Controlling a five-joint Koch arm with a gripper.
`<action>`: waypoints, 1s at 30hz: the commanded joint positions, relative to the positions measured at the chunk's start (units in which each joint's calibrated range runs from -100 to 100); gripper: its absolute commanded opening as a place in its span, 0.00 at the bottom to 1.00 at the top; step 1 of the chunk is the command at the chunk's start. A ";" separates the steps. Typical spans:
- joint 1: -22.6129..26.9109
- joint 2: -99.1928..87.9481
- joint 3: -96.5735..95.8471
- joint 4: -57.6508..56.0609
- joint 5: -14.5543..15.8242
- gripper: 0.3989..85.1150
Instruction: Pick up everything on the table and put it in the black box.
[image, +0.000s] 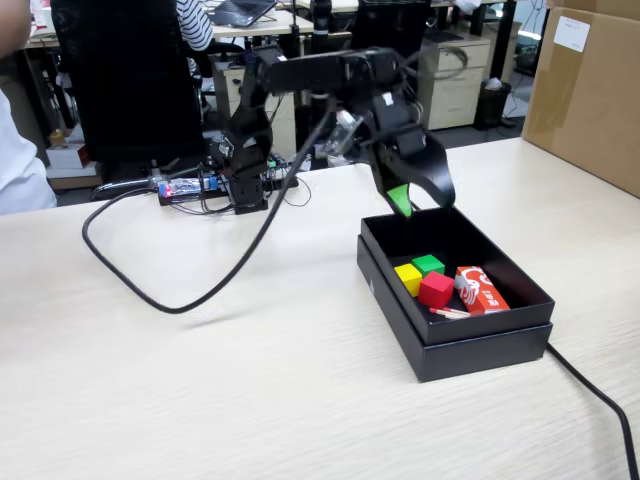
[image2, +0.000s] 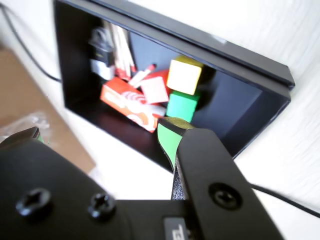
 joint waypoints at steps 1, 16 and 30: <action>-1.42 -17.12 -3.45 -0.08 -0.49 0.55; -10.35 -70.36 -54.59 8.99 -2.98 0.58; -15.24 -91.13 -101.28 34.65 -8.50 0.61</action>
